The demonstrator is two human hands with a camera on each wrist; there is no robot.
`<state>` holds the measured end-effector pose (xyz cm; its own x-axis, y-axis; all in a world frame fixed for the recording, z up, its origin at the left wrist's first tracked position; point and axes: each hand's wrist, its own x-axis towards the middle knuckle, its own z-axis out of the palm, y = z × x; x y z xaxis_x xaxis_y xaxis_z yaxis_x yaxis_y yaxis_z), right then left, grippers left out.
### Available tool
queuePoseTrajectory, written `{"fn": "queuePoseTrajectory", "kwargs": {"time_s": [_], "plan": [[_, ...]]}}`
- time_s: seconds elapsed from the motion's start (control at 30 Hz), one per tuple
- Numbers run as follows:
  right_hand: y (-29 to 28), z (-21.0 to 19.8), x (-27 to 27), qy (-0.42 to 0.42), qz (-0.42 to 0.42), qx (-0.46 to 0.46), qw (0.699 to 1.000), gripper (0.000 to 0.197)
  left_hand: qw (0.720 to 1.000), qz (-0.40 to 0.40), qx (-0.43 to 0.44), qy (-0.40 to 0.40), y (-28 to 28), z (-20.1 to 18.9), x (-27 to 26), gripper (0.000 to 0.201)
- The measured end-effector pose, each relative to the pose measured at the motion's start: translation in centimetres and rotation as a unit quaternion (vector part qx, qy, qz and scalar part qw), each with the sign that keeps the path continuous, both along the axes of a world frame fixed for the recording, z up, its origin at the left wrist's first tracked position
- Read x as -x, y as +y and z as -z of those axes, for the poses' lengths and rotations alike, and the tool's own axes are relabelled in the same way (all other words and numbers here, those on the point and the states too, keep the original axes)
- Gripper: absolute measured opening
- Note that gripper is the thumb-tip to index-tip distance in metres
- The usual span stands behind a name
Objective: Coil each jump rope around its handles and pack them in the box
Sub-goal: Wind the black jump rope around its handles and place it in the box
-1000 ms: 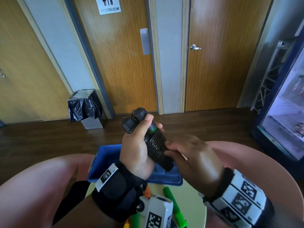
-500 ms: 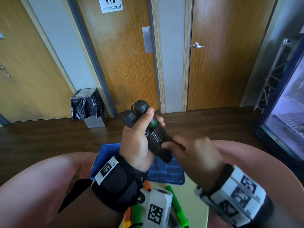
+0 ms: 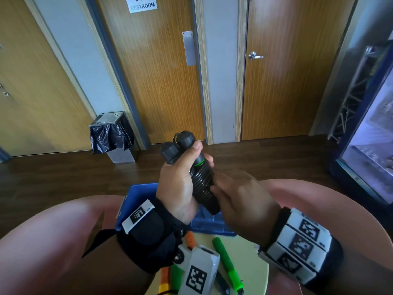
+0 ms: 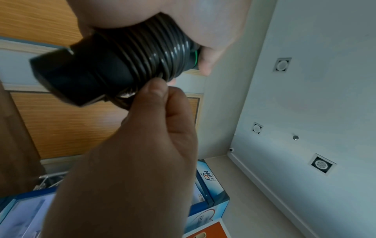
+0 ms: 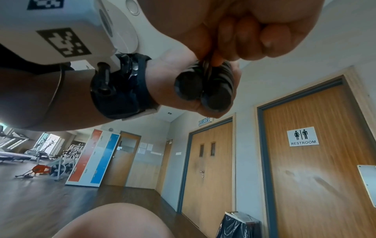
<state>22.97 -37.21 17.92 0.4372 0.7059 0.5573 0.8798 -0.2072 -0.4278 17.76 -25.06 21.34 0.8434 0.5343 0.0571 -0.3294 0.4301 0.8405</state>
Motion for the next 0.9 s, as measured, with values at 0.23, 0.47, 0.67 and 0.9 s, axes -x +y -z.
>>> {"fn": "queuePoseTrajectory", "kwargs": {"time_s": [0.23,0.47,0.67,0.9], "plan": [[0.3,-0.3,0.3,0.019,0.016,-0.031,0.999,0.024,1.000,0.019,0.020,-0.003,0.3,-0.1,0.0,0.026],[0.6,-1.3,-0.3,-0.030,0.002,-0.008,1.000,0.024,0.998,0.008,0.068,0.016,0.5,0.4,-0.1,0.029],[0.6,-1.6,-0.3,-0.008,-0.023,0.052,0.998,0.019,0.999,0.014,0.053,0.004,1.1,0.8,-0.1,0.028],[0.5,-1.8,-1.6,0.363,-0.005,-0.070,0.929,0.030,0.997,-0.001,0.025,-0.077,1.5,-0.4,-0.5,0.019]]}}
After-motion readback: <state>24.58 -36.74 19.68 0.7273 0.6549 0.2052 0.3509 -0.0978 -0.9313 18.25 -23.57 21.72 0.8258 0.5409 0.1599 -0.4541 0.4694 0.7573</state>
